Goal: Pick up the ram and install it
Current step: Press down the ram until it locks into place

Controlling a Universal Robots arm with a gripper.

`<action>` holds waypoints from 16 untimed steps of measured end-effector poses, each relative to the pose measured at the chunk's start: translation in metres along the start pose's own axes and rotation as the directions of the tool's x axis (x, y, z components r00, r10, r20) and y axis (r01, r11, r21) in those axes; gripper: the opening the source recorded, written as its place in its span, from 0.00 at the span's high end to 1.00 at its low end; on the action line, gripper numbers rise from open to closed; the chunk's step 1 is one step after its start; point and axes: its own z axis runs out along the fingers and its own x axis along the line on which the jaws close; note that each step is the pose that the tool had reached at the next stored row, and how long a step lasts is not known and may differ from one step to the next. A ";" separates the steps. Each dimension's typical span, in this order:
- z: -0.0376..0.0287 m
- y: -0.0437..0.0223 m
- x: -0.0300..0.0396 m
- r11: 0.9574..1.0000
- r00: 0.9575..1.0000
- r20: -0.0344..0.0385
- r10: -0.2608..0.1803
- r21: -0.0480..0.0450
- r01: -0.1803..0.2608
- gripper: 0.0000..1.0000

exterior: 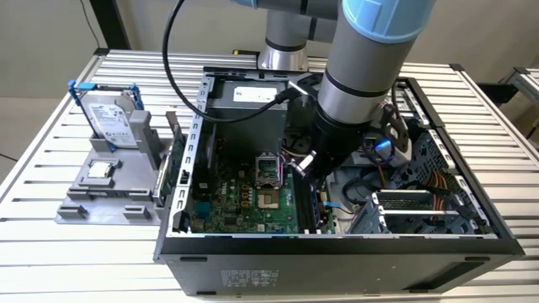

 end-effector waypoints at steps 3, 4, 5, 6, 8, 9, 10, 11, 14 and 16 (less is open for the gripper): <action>-0.0001 -0.0001 -0.0002 1.000 1.000 -0.004 -0.023 -0.002 0.023 1.00; -0.0001 -0.0001 -0.0002 0.999 0.999 -0.006 -0.032 -0.004 0.031 1.00; -0.0002 -0.0001 -0.0002 0.999 0.999 -0.007 -0.041 -0.004 0.041 1.00; -0.0001 -0.0002 -0.0004 0.999 0.999 -0.009 -0.049 -0.006 0.049 1.00; 0.0001 -0.0001 -0.0011 0.998 0.998 -0.010 -0.061 -0.008 0.061 1.00; 0.0000 0.0002 -0.0014 0.998 0.998 -0.010 -0.062 -0.008 0.062 1.00; 0.0001 0.0004 -0.0016 0.998 0.998 -0.011 -0.064 -0.008 0.064 1.00; 0.0000 0.0005 -0.0016 0.998 0.998 -0.011 -0.065 -0.008 0.065 1.00; -0.0001 0.0005 -0.0017 0.998 0.998 -0.011 -0.065 -0.008 0.065 1.00; -0.0001 0.0005 -0.0017 0.998 0.998 -0.011 -0.067 -0.009 0.066 1.00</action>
